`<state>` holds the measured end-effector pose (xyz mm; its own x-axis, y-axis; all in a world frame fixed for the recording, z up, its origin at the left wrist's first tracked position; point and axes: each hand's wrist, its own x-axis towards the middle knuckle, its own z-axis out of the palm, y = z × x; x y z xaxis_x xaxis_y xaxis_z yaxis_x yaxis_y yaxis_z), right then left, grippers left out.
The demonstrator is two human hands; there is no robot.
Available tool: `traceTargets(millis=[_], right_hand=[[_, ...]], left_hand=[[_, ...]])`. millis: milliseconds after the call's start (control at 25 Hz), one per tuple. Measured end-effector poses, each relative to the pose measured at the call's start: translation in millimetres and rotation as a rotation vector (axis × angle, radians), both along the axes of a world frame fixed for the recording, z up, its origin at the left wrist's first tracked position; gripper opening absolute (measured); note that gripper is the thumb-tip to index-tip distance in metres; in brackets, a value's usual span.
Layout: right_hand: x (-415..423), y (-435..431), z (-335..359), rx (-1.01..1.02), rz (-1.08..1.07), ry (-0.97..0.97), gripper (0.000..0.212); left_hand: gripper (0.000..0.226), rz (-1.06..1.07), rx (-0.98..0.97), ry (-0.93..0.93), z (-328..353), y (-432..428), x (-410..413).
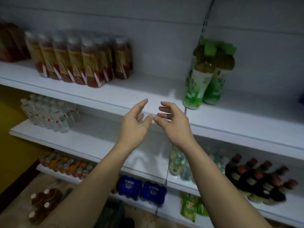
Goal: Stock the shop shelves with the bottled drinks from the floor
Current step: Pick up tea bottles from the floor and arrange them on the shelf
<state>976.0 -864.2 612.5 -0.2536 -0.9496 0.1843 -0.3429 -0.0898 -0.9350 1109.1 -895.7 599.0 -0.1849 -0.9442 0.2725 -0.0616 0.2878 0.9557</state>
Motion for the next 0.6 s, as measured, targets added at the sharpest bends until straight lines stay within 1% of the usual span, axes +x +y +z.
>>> traceTargets(millis=[120,240,360,440,600], right_hand=[[-18.1,40.1,-19.1,0.043,-0.009,-0.012,0.050],[-35.3,69.6,-50.3,0.122,-0.038,-0.021,0.052],[-45.9,89.1,-88.5,0.219,-0.061,-0.069,0.054],[-47.4,98.3,-113.5,0.284,-0.060,-0.091,0.053],[-47.4,110.3,-168.6,0.439,-0.046,-0.097,0.047]], left_hand=[[0.053,-0.052,0.022,-0.057,-27.7,34.1,-12.3],[0.054,-0.102,0.075,-0.131,-59.7,59.9,-24.5],[0.052,-0.127,0.113,-0.221,-94.4,80.7,-33.5],[0.052,-0.138,0.159,-0.307,-120.4,88.4,-38.0],[0.055,-0.160,0.302,-0.341,-177.5,96.8,-41.7]])
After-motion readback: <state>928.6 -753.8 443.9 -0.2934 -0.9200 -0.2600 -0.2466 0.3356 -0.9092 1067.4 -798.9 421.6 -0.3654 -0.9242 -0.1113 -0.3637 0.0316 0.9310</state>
